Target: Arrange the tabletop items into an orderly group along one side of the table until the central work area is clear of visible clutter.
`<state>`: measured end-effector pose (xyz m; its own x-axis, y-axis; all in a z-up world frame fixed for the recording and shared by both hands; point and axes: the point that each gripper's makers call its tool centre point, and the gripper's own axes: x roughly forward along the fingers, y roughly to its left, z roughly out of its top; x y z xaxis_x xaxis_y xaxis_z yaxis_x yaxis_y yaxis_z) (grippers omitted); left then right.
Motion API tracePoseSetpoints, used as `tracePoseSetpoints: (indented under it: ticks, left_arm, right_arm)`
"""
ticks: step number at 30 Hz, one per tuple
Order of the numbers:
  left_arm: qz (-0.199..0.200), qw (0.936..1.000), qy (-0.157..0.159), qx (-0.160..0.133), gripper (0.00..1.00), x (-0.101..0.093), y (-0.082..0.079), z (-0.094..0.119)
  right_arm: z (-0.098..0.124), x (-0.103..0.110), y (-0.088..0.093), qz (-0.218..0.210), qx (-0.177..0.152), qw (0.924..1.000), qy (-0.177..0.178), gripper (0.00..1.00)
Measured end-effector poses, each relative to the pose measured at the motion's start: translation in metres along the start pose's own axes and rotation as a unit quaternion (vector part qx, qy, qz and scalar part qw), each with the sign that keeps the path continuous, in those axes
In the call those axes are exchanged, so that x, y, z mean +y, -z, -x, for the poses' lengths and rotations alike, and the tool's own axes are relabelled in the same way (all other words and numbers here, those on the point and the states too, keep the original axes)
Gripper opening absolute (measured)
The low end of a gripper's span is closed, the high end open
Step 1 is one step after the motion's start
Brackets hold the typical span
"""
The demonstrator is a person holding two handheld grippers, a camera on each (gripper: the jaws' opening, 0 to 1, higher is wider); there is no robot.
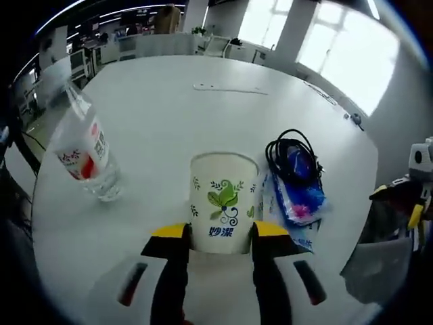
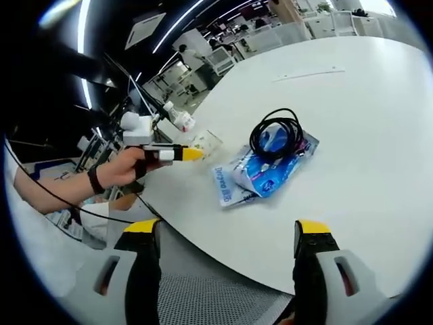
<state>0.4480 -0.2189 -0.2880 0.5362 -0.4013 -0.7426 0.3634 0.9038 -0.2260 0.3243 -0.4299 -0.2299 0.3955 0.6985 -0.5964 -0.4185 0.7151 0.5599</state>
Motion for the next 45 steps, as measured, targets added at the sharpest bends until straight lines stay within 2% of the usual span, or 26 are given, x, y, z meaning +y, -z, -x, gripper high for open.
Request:
tracePoseSetpoints:
  ticks: [9, 16, 25, 28, 31, 41, 45]
  left_arm:
    - [-0.021, 0.9997, 0.006, -0.013, 0.35, -0.010, -0.001, 0.018]
    - [-0.058, 0.9980, 0.021, -0.013, 0.35, -0.029, 0.005, 0.031]
    - [-0.099, 0.9942, 0.039, -0.013, 0.35, -0.052, 0.004, 0.041]
    - [-0.122, 0.9913, 0.049, -0.008, 0.35, -0.064, 0.004, 0.043]
    - [-0.158, 0.9857, 0.059, -0.001, 0.35, -0.078, 0.008, 0.044]
    - [-0.206, 0.9734, 0.100, 0.012, 0.35, -0.118, 0.022, 0.051]
    - [-0.228, 0.9670, 0.113, 0.012, 0.35, -0.133, 0.023, 0.053]
  right_arm:
    - [-0.005, 0.005, -0.005, 0.013, 0.006, 0.9998, -0.011, 0.80]
    - [-0.011, 0.010, -0.010, 0.021, 0.005, 0.9996, -0.021, 0.77]
    - [-0.022, 0.019, -0.012, 0.037, 0.015, 0.9986, -0.033, 0.76]
    - [-0.024, 0.022, -0.014, 0.041, 0.016, 0.9983, -0.038, 0.75]
    - [-0.027, 0.028, -0.018, 0.035, 0.009, 0.9981, -0.050, 0.75]
    - [-0.030, 0.035, -0.027, 0.042, 0.006, 0.9972, -0.062, 0.72]
    - [-0.030, 0.038, -0.029, 0.040, 0.000, 0.9966, -0.072, 0.66]
